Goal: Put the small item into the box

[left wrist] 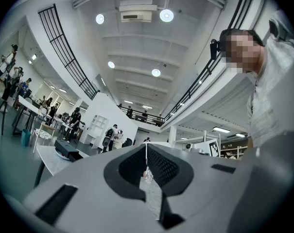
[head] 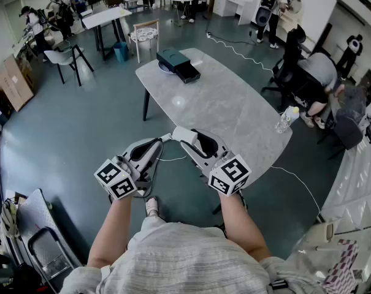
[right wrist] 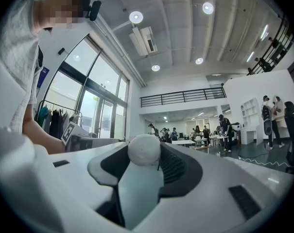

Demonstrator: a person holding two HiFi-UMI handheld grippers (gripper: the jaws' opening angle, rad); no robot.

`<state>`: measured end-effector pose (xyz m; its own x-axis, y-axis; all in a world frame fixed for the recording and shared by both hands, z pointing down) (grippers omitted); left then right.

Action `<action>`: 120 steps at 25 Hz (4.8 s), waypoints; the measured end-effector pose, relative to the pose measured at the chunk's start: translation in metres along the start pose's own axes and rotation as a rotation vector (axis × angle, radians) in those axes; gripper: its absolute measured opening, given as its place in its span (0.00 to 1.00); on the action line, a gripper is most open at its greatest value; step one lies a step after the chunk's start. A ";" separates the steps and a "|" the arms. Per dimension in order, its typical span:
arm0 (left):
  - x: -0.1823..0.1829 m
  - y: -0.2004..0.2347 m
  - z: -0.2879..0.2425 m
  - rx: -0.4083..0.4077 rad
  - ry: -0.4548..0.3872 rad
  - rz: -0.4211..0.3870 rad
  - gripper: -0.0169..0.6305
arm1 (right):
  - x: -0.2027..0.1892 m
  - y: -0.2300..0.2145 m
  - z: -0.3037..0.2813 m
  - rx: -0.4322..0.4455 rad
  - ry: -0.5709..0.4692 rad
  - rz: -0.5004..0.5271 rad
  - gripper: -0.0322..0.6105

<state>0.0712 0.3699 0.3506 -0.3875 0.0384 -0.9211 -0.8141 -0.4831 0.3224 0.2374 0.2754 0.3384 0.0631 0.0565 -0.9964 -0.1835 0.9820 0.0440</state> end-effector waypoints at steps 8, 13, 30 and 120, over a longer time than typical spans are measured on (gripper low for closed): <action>0.003 0.003 -0.002 0.015 -0.001 0.006 0.06 | 0.000 -0.005 0.000 -0.001 0.001 -0.010 0.36; 0.001 0.007 -0.002 0.020 -0.005 0.021 0.06 | -0.004 -0.005 0.000 -0.006 0.009 -0.015 0.36; -0.005 0.022 -0.006 0.008 0.031 0.026 0.06 | 0.002 -0.009 -0.004 -0.032 -0.051 -0.046 0.36; 0.012 0.436 -0.347 -0.266 0.194 0.103 0.06 | -0.101 -0.415 -0.289 -0.251 0.191 -0.112 0.36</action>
<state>-0.1380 -0.1438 0.4039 -0.3517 -0.1773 -0.9192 -0.6238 -0.6877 0.3713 0.0240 -0.1893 0.4002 -0.0842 -0.1077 -0.9906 -0.4236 0.9037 -0.0623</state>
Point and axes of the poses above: the fingertips, and each gripper's own axes: z backward along the fingers, y to its left, x out of its top, the point moved 7 cm from there along z, backward along the fingers, and after that the axes turned 3 degrees about z, right-handed, at the moved point
